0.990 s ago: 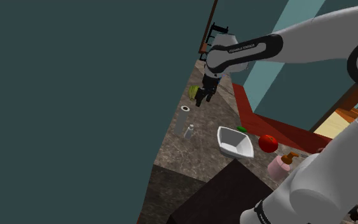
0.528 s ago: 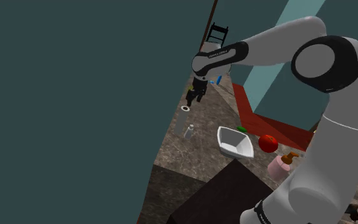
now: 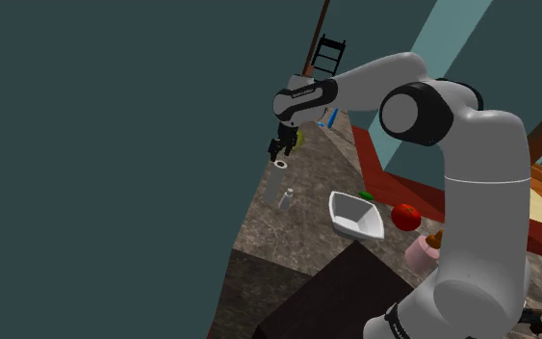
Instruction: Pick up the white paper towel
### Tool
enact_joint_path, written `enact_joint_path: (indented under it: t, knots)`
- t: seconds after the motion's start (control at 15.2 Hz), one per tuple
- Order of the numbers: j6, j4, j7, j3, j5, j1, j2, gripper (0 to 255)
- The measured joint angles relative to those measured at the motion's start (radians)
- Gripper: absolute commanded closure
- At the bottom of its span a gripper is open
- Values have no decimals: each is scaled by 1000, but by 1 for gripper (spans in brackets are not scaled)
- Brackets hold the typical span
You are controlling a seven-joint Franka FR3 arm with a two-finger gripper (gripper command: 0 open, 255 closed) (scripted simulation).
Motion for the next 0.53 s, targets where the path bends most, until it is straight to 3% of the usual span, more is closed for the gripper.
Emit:
enact_joint_path:
  t: [0.53]
  knots:
    - [58,25,-6,12,12,-12,75,0]
